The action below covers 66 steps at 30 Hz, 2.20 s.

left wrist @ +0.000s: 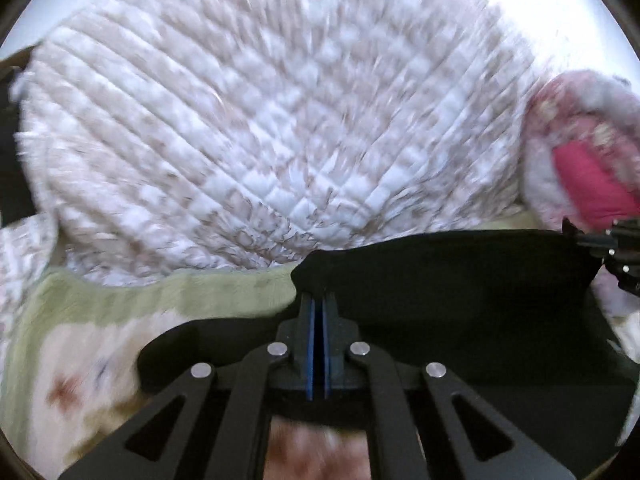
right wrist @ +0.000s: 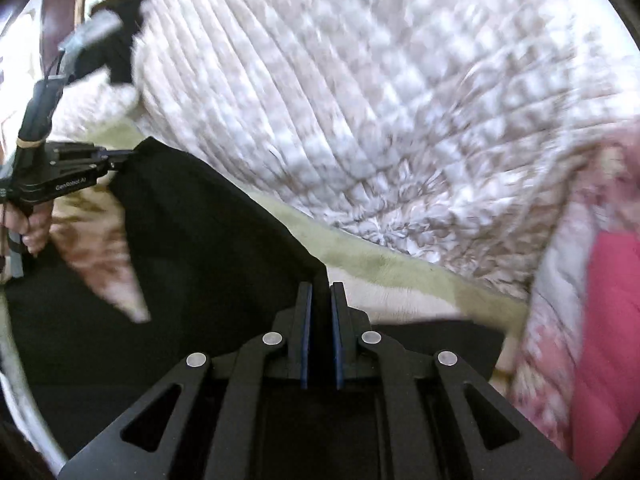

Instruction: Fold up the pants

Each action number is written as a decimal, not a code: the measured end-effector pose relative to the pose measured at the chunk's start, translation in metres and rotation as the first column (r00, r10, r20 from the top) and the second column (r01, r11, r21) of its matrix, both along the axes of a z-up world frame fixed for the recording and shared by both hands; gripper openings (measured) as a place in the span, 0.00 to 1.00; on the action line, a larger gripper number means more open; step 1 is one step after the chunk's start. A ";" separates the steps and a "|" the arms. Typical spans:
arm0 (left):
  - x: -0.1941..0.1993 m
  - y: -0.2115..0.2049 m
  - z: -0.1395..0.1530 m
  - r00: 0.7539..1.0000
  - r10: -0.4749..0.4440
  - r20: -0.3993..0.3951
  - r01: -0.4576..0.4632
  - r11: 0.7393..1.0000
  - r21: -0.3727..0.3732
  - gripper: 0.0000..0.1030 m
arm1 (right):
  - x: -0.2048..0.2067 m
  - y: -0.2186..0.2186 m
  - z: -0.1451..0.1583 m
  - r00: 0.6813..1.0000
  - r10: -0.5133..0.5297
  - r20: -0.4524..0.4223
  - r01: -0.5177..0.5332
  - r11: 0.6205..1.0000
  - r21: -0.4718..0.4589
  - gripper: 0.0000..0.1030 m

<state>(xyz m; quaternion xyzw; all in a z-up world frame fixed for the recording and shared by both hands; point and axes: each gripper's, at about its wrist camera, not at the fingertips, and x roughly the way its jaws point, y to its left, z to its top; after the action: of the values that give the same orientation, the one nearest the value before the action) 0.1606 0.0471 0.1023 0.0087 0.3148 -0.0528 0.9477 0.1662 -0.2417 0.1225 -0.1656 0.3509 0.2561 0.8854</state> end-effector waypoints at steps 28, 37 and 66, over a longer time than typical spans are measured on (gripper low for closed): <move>-0.182 0.001 -0.058 0.974 0.114 -0.198 -0.140 0.983 -0.122 0.46 | -0.201 -0.089 -0.073 0.815 -0.386 -0.432 0.551 0.750 0.367 0.53; -0.122 -0.007 -0.095 0.938 0.186 -0.292 -0.196 0.980 -0.008 0.06 | -0.210 -0.117 -0.071 0.733 -0.532 -0.423 0.676 0.638 0.369 0.53; -0.218 0.112 -0.110 0.828 0.450 -0.334 -0.554 0.745 -0.371 0.10 | -0.185 -0.150 -0.080 0.660 -0.613 -0.435 0.750 0.504 0.428 0.02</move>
<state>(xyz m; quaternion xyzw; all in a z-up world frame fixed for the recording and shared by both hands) -0.0579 0.1595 -0.0073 -0.3035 0.3884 0.1331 0.8598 -0.0184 -0.3916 0.0426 0.2929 0.3911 -0.0061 0.8725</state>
